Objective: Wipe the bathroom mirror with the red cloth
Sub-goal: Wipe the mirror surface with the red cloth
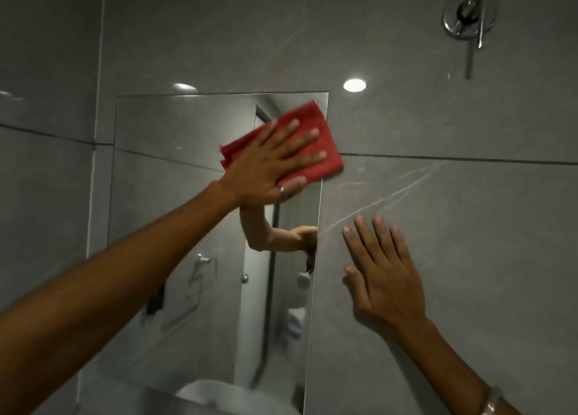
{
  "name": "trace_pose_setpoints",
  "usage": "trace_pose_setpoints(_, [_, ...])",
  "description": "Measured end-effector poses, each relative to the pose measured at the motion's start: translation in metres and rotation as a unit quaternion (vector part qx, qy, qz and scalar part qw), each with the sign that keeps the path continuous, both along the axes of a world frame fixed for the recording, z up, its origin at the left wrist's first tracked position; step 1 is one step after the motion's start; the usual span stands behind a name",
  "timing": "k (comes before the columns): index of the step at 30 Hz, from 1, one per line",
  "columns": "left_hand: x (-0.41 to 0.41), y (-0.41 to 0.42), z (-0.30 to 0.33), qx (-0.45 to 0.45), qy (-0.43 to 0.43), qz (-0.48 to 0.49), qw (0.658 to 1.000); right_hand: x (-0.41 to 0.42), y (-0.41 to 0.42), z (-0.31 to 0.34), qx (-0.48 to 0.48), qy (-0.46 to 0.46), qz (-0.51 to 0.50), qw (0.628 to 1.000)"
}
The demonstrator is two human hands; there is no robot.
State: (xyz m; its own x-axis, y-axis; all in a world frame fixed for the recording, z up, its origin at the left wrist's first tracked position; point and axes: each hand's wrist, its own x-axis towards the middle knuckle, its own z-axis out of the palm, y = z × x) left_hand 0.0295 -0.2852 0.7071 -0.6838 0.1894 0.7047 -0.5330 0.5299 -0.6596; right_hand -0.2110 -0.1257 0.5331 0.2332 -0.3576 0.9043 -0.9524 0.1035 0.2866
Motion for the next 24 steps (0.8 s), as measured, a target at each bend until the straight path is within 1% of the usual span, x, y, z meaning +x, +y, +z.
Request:
trace_pose_setpoints(2, [-0.009, 0.009, 0.036, 0.051, 0.09, -0.005, 0.995, -0.004, 0.0, 0.001, -0.005, 0.01, 0.012, 1.0])
trace_pose_setpoints(4, [-0.014, 0.014, 0.042, 0.083, 0.151, -0.005, 0.985, -0.008, 0.001, 0.0, -0.019, 0.025, 0.029, 0.999])
trace_pose_setpoints(6, [-0.019, 0.016, 0.032, 0.086, 0.176, -0.001, 0.981, -0.01, 0.001, 0.0, -0.029, 0.028, 0.049, 0.998])
trace_pose_setpoints(8, [-0.022, 0.017, 0.016, 0.091, 0.177, -0.011, 0.98, -0.01, 0.002, 0.0, -0.024, 0.023, 0.072, 0.997])
trace_pose_setpoints(11, [-0.023, 0.017, -0.031, 0.07, 0.143, -0.034, 0.987, -0.012, 0.005, -0.002, -0.008, 0.02, 0.111, 0.994])
trace_pose_setpoints(13, [-0.022, 0.013, -0.08, 0.041, 0.096, -0.057, 0.993, -0.013, 0.008, -0.004, -0.005, -0.001, 0.144, 0.99])
trace_pose_setpoints(16, [-0.019, 0.012, -0.175, 0.021, 0.005, -0.089, 0.996, -0.012, 0.015, -0.005, 0.016, -0.065, 0.207, 0.976])
trace_pose_setpoints(18, [-0.013, 0.014, -0.25, 0.028, -0.072, -0.098, 0.992, -0.01, 0.023, -0.008, 0.05, -0.105, 0.222, 0.968])
trace_pose_setpoints(21, [-0.005, 0.027, -0.357, 0.066, -0.166, -0.108, 0.978, -0.005, 0.036, -0.02, 0.097, -0.148, 0.227, 0.958])
trace_pose_setpoints(22, [-0.005, 0.032, -0.385, 0.095, -0.18, -0.115, 0.972, -0.005, 0.041, -0.027, 0.113, -0.16, 0.226, 0.954])
trace_pose_setpoints(24, [-0.003, 0.044, -0.426, 0.175, -0.174, -0.134, 0.96, -0.003, 0.053, -0.046, 0.145, -0.195, 0.227, 0.943])
